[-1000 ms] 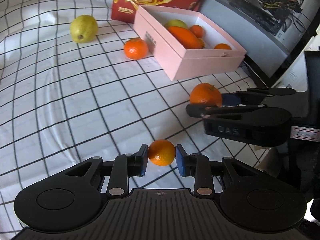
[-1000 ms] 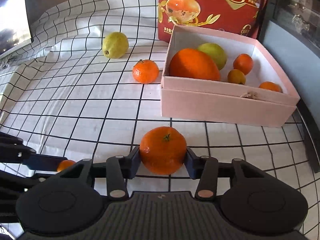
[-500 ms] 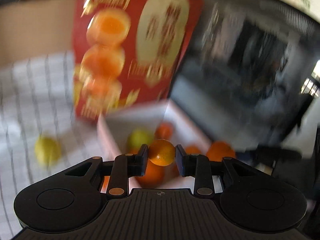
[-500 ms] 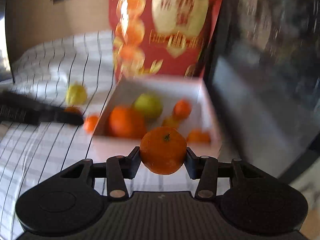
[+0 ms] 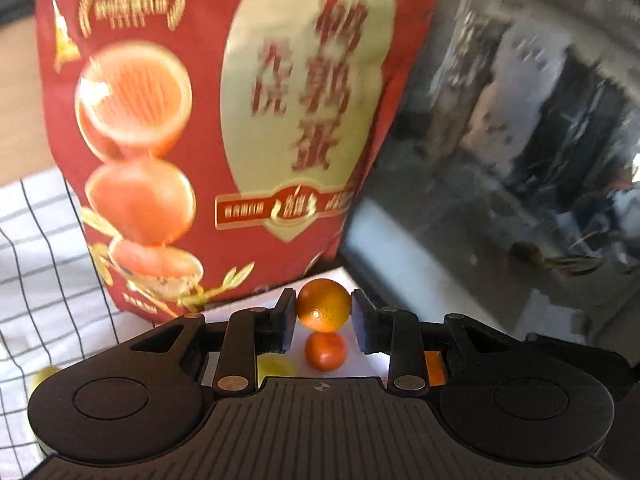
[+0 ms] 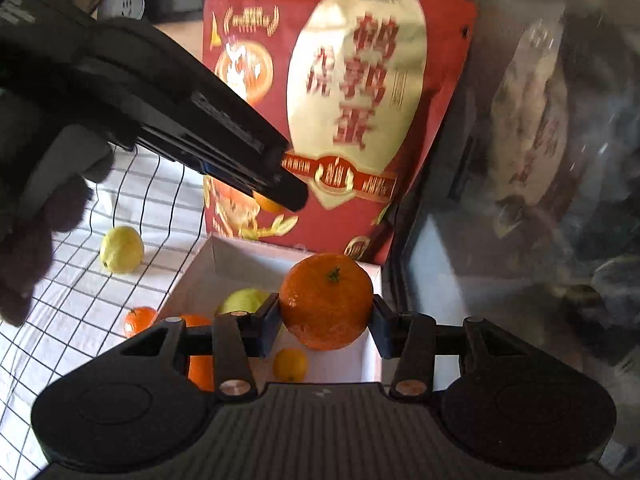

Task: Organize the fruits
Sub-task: 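Carry both mandarins over the pink box and open both tools to drop them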

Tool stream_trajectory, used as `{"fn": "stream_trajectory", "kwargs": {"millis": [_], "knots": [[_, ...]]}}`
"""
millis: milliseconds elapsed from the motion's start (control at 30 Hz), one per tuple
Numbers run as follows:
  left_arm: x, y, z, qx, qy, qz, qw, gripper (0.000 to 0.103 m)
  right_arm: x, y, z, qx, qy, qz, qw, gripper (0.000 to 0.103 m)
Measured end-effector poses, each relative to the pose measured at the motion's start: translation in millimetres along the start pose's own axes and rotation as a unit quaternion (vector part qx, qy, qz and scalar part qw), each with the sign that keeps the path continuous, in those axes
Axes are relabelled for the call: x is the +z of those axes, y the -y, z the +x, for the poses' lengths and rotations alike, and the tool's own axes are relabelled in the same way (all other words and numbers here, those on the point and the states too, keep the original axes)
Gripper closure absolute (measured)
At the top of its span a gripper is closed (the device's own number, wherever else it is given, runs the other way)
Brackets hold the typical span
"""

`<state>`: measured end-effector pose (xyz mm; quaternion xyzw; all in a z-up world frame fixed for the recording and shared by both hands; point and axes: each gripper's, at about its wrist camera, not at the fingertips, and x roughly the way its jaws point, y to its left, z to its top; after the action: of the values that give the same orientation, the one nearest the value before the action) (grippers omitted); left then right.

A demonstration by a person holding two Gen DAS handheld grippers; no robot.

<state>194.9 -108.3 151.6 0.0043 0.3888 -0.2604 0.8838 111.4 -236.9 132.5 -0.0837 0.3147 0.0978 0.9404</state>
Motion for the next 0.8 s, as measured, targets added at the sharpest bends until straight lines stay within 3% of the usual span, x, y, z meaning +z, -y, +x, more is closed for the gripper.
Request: {"fn": "stream_trajectory", "kwargs": {"millis": [300, 367, 533, 667, 800], "knots": [[-24, -8, 57, 0.047, -0.05, 0.0, 0.9977, 0.068, -29, -12, 56, 0.04, -0.066, 0.006, 0.997, 0.057], [-28, -11, 55, 0.047, -0.044, -0.012, 0.9978, 0.068, -33, -20, 66, 0.042, -0.075, 0.0, 0.996, 0.057], [-40, -21, 34, 0.007, -0.02, -0.038, 0.9991, 0.068, -41, -28, 84, 0.04, -0.095, -0.001, 0.995, 0.057], [-54, -28, 6, 0.028, 0.017, -0.045, 0.9984, 0.068, -44, -27, 87, 0.044, -0.104, 0.01, 0.994, 0.046], [-76, -40, -25, 0.059, 0.056, -0.071, 0.9941, 0.068, -44, -29, 81, 0.034, -0.094, 0.02, 0.995, 0.045]]}}
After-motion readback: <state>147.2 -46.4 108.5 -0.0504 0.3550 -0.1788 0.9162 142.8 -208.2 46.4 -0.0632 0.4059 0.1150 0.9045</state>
